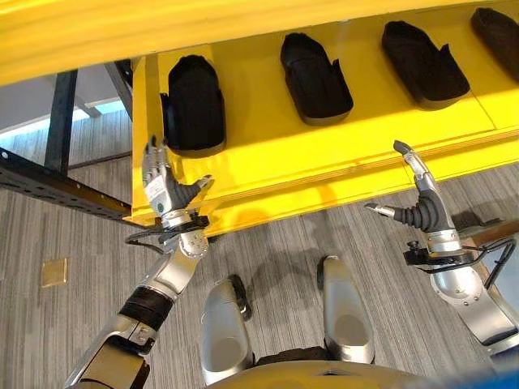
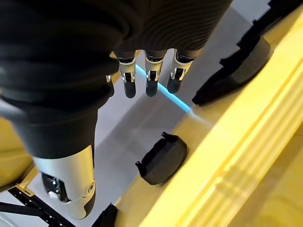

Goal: Move parts from the plastic box to the shelf.

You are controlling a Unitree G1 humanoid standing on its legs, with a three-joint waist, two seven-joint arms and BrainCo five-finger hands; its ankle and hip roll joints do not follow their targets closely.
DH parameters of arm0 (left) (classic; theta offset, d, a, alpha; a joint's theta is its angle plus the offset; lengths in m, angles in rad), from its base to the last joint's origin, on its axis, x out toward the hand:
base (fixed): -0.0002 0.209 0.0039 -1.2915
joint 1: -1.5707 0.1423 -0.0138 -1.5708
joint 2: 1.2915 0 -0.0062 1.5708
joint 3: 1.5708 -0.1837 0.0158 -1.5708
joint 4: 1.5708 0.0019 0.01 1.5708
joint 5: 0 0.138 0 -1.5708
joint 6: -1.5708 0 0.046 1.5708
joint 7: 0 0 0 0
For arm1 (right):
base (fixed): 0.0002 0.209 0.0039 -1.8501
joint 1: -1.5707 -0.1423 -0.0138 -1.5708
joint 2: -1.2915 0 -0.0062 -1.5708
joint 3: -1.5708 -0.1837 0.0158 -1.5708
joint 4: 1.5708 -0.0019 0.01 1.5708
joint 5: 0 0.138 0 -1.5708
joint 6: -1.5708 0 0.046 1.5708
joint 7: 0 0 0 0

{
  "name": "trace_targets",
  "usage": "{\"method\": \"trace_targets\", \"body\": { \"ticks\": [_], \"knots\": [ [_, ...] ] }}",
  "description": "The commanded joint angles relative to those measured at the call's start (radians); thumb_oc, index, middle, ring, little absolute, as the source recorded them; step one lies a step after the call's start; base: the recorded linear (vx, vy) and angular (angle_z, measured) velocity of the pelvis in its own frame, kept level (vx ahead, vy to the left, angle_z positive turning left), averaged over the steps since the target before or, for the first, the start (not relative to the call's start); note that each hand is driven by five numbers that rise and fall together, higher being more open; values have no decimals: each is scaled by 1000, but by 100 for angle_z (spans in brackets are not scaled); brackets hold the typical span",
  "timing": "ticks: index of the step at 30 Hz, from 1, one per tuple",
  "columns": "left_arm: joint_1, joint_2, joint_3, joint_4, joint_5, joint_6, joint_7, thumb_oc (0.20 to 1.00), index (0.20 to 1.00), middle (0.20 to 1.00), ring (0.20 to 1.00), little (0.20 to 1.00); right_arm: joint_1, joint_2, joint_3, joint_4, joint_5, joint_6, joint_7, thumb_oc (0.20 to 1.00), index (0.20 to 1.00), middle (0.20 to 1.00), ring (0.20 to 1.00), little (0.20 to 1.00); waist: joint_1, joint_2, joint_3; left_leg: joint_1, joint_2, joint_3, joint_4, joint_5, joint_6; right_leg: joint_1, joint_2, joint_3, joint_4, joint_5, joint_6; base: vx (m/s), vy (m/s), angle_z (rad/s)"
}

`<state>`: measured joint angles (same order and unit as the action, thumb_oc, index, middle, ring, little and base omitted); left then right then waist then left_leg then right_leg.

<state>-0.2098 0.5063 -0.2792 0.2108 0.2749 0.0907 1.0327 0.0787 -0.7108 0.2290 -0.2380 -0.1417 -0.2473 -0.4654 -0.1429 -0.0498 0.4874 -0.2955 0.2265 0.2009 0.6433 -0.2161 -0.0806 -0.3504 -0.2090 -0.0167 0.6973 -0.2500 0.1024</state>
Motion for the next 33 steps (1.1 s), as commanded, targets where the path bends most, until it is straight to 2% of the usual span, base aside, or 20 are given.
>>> {"method": "trace_targets", "body": {
  "ticks": [1,6,8,9,11,12,13,18,20,33],
  "knots": [
    [38,25,70,-93,56,-118,160,1000,1000,1000,1000,1000,-15,21,5,-25,-25,-45,-79,1000,1000,1000,1000,1000,14,-4,-28,11,-102,43,-6,-19,141,17,76,-96,17,1,-84,-145,-40,10],
    [78,27,110,-120,73,-154,169,1000,1000,1000,1000,1000,-14,19,15,-24,-32,-42,-115,1000,1000,1000,1000,1000,27,-3,-25,4,-106,37,-19,-12,135,17,75,-102,7,-1,-86,-45,-18,4],
    [94,32,111,-131,78,-151,142,1000,1000,1000,1000,1000,-13,16,17,-24,-32,-41,-121,1000,1000,1000,1000,1000,31,-3,-22,3,-105,35,-25,-6,132,19,74,-106,2,-2,-87,19,0,2],
    [100,34,108,-133,79,-149,116,1000,1000,1000,1000,1000,-9,14,18,-24,-32,-44,-120,1000,1000,1000,1000,1000,31,-3,-23,10,-108,24,-21,-25,123,28,75,-98,6,-21,-79,0,0,0],
    [97,38,99,-131,76,-145,80,1000,1000,1000,1000,1000,-11,13,17,-23,-32,-48,-119,1000,1000,1000,1000,1000,29,-4,-19,3,-103,37,-28,-8,132,20,73,-106,-1,-2,-87,-36,-3,3],
    [89,46,78,-120,73,-121,12,1000,1000,1000,1000,1000,-12,11,17,-17,-28,-53,-119,1000,1000,1000,1000,1000,27,-4,-21,11,-107,27,-23,-31,125,29,74,-99,2,-21,-76,0,0,0],
    [77,47,61,-113,70,-104,-21,1000,1000,1000,1000,1000,-16,11,15,-17,-28,-54,-113,1000,1000,1000,1000,1000,24,-5,-22,12,-105,30,-24,-30,125,31,75,-100,-1,-20,-75,36,14,-1],
    [45,43,-9,-58,59,-55,-131,1000,1000,1000,1000,1000,-35,12,22,-8,-27,-45,-99,1000,1000,1000,1000,1000,14,-4,-24,22,-101,39,-28,-27,125,41,75,-101,-15,-13,-71,0,0,0],
    [23,29,-73,4,34,-10,-196,1000,1000,1000,1000,1000,-46,15,23,13,-29,-54,-88,1000,1000,1000,1000,1000,4,-5,-29,41,-95,49,-37,-23,125,58,74,-99,-35,-2,-65,0,0,0],
    [25,-32,-127,177,-109,17,-248,1000,1000,1000,1000,1000,-72,30,22,23,-32,-39,-71,1000,1000,1000,1000,1000,5,-7,-33,55,-87,53,-46,-21,123,78,71,-103,-65,16,-59,2,0,-1]
  ]
}}
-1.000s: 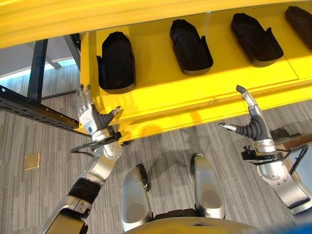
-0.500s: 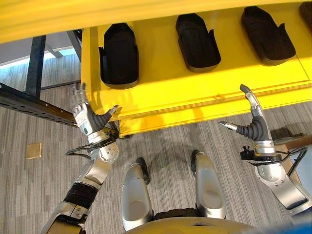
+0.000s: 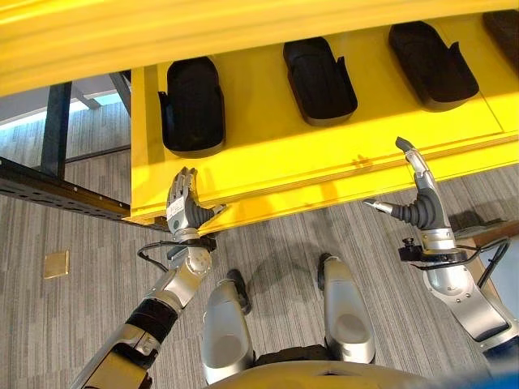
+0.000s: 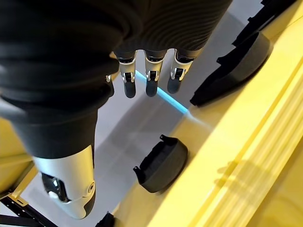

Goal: Move parts from the plastic box to the shelf.

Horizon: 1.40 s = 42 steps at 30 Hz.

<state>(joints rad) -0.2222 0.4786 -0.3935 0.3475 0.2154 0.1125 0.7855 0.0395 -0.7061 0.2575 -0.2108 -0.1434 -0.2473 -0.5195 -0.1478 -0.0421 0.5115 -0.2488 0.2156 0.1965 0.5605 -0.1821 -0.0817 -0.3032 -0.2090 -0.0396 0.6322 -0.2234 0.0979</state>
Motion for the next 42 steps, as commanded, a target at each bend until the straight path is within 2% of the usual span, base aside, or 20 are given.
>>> {"method": "trace_targets", "body": {
  "ticks": [1,3,4,6,28,42],
  "knots": [
    [39,-7,-13,46,-48,-3,-5,1000,1000,1000,1000,1000,-33,26,-6,-4,-30,-36,-17,1000,1000,1000,1000,1000,11,-16,-57,8,-76,58,37,-56,124,31,70,-81,0,-10,-54,0,0,0],
    [42,-15,-15,59,-49,-4,-2,1000,1000,1000,1000,1000,-35,28,-6,-6,-31,-31,-16,1000,1000,1000,1000,1000,11,-17,-56,9,-75,57,37,-56,124,32,70,-81,0,-9,-55,29,-9,0],
    [18,-5,-31,67,34,0,-19,1000,1000,1000,1000,1000,-37,22,-10,-3,-23,-31,-3,1000,1000,1000,1000,1000,7,-18,-59,7,-71,60,47,-58,126,31,70,-78,9,-11,-56,72,-10,-1],
    [-7,5,-43,72,79,10,-20,1000,1000,1000,1000,1000,-36,16,-16,-10,-18,-26,16,1000,1000,1000,1000,1000,-2,-16,-61,9,-68,62,50,-56,126,27,70,-74,20,-13,-56,92,18,-2],
    [-91,24,-95,91,165,91,-73,1000,1000,1000,1000,1000,7,-8,-46,-16,15,-27,109,1000,1000,1000,1000,1000,-46,-17,-71,-2,-55,72,120,-65,130,16,63,-65,73,-31,-63,38,8,-1],
    [-126,20,-86,103,148,152,-104,1000,1000,1000,1000,1000,34,-16,-70,-28,32,-1,189,1000,1000,1000,1000,1000,-67,-13,-84,15,-55,72,135,-52,129,31,56,-63,89,-31,-64,40,6,-2]
  ]
}}
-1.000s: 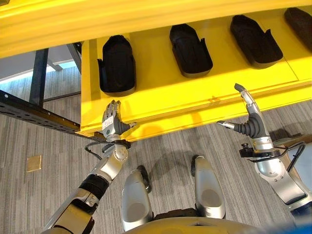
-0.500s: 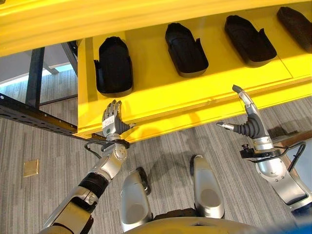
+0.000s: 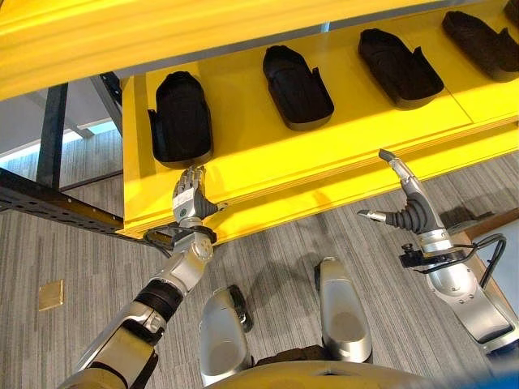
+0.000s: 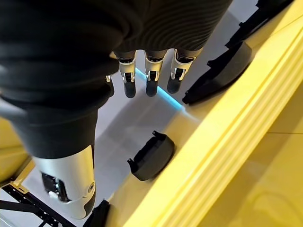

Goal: Move parts from the plastic box to the shelf.

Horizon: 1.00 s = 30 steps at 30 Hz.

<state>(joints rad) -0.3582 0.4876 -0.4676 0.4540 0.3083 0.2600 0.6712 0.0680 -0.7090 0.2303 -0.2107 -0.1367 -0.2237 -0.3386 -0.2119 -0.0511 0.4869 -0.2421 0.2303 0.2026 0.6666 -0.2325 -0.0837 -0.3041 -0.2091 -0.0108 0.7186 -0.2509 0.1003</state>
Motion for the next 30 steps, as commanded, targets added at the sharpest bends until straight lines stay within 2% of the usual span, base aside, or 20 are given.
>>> {"method": "trace_targets", "body": {
  "ticks": [1,6,7,18,30],
  "knots": [
    [10,11,-12,-3,56,4,10,1000,1000,1000,1000,1000,6,-13,-43,-28,25,-24,9,1000,1000,1000,1000,1000,-3,-4,-60,9,-70,66,29,-1,130,32,56,-92,3,-3,-67,41,11,-1],
    [1,12,-4,-5,39,22,7,1000,1000,1000,1000,1000,20,-17,-47,-29,24,-23,23,1000,1000,1000,1000,1000,-9,-1,-65,12,-69,67,36,1,131,37,55,-91,6,-7,-68,25,7,-4],
    [4,9,-7,-13,47,45,0,1000,1000,1000,1000,1000,27,-18,-50,-35,24,-18,29,1000,1000,1000,1000,1000,-11,0,-68,14,-70,67,37,2,131,41,54,-91,5,-7,-69,38,17,-1],
    [-2,16,10,40,47,65,-24,1000,1000,1000,1000,1000,37,-24,-59,-25,23,-12,59,1000,1000,1000,1000,1000,-18,4,-74,20,-74,67,37,7,131,43,52,-89,15,-5,-68,27,9,0],
    [-57,21,18,152,61,44,-49,1000,1000,1000,1000,1000,53,-43,-91,-25,28,0,96,1000,1000,1000,1000,1000,-46,1,-69,9,-65,80,65,9,129,25,52,-83,37,-12,-74,44,4,-3]
  ]
}}
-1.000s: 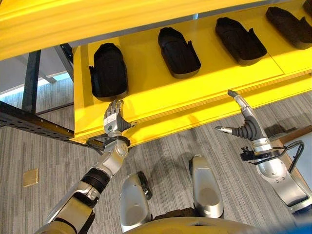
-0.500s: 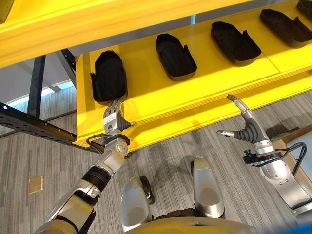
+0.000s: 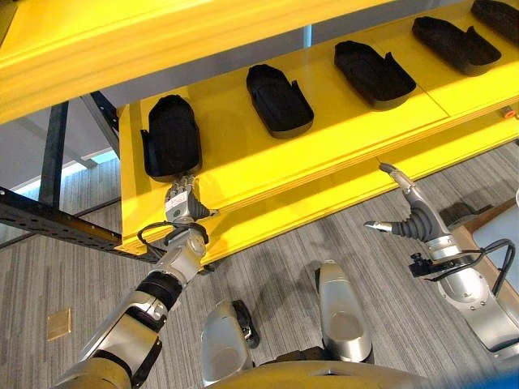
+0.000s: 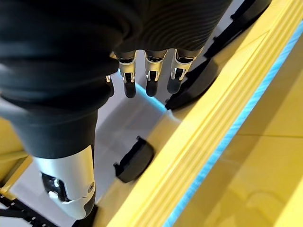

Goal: Move parts from the plastic box to the shelf.

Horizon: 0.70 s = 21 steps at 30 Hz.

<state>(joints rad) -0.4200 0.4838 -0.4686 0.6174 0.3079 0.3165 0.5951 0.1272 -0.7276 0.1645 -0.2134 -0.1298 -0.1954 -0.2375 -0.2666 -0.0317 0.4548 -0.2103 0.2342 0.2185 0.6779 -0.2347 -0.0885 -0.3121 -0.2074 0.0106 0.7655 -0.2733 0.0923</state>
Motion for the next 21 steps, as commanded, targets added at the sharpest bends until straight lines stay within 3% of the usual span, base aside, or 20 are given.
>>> {"method": "trace_targets", "body": {
  "ticks": [1,6,12,13,14,16,21],
  "knots": [
    [2,27,19,-10,59,-12,27,1000,1000,1000,1000,1000,-6,-24,-27,-22,20,-32,-7,1000,1000,1000,1000,1000,7,-19,-35,-25,-68,66,55,10,133,29,52,-104,-8,9,-67,0,0,0],
    [-12,46,2,-40,57,-54,34,1000,1000,1000,1000,1000,-8,-20,-35,-23,18,-40,-32,1000,1000,1000,1000,1000,3,-19,-20,-34,-67,67,51,5,131,12,58,-102,-3,-1,-66,-59,-3,-2],
    [28,61,-67,-242,87,-126,35,1000,1000,1000,1000,1000,0,-13,-36,-34,34,-64,-76,1000,1000,1000,1000,1000,20,-24,8,-47,-71,61,24,-19,134,-2,69,-106,-26,-6,-58,-144,-28,1],
    [77,81,-70,-317,88,-197,59,1000,1000,1000,1000,1000,0,-12,-28,-32,38,-94,-115,1000,1000,1000,1000,1000,35,-26,16,-47,-75,62,-9,-24,134,-6,75,-107,-48,-6,-55,-259,-49,-1],
    [87,83,-70,-334,88,-211,70,1000,1000,1000,1000,1000,0,-11,-27,-33,39,-97,-123,1000,1000,1000,1000,1000,38,-26,19,-46,-76,62,-16,-24,133,-5,76,-108,-54,-4,-54,-254,-57,2],
    [152,97,-45,-401,70,-297,115,1000,1000,1000,1000,1000,7,-7,-18,-36,41,-116,-163,1000,1000,1000,1000,1000,58,-25,20,-37,-85,58,-66,-15,128,6,81,-111,-98,6,-52,-202,-61,3],
    [312,128,23,-502,95,-464,155,1000,1000,1000,1000,1000,32,-13,-8,-35,41,-158,-230,1000,1000,1000,1000,1000,101,-21,5,6,-100,51,-220,55,108,60,84,-141,-265,73,-51,-132,-61,5]
  ]
}}
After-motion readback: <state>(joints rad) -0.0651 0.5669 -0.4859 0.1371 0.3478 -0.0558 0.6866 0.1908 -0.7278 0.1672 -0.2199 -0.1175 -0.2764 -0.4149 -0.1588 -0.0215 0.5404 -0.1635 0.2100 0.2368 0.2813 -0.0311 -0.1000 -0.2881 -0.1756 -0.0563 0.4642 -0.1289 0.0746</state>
